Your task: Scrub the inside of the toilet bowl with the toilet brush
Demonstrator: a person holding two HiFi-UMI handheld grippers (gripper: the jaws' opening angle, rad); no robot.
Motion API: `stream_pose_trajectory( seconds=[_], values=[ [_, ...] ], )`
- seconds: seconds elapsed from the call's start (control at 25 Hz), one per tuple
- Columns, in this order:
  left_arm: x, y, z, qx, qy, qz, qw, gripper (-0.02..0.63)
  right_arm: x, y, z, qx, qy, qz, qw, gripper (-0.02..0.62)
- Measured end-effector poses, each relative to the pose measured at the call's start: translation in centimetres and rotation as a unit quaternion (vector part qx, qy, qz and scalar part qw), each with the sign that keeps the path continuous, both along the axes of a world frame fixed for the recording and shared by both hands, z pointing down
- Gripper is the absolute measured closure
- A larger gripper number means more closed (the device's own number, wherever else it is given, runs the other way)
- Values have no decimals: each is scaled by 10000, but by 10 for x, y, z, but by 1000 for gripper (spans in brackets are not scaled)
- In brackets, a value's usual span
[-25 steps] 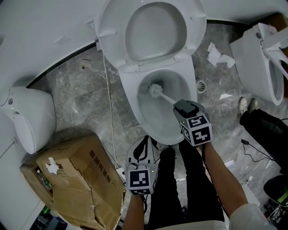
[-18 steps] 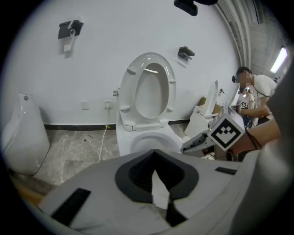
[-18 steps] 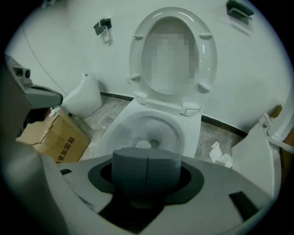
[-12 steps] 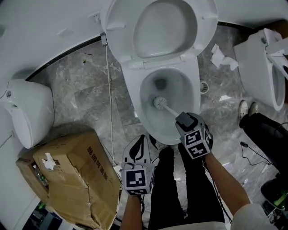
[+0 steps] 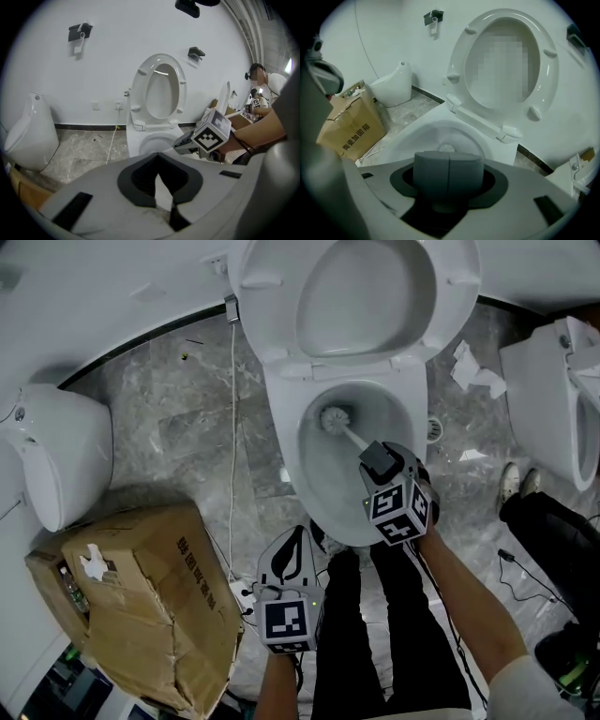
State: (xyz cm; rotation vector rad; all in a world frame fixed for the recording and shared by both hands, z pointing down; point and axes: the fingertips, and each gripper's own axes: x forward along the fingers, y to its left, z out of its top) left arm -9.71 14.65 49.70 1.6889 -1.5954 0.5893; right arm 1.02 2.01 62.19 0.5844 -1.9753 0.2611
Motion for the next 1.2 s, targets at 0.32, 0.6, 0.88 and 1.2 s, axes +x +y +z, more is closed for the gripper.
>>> stream_pose_trajectory(
  seconds=[0.32,0.6,0.88,1.2],
  values=[
    [10,6,3,203,-3,-258,9995,580,18,-38,3,119,83,162,9998,331],
    [23,-3,0,295,131,-493,9983,580,59,-41,-8,105,262,189,9994,328],
    [46,-27,-19,551,163,-303,9979,580,103,-20,-5,-104,741,17,9972,328],
    [37,-18,-19,523,110,-392,9978,580,132,22,1,-545,1020,-158,9932,328]
  ],
)
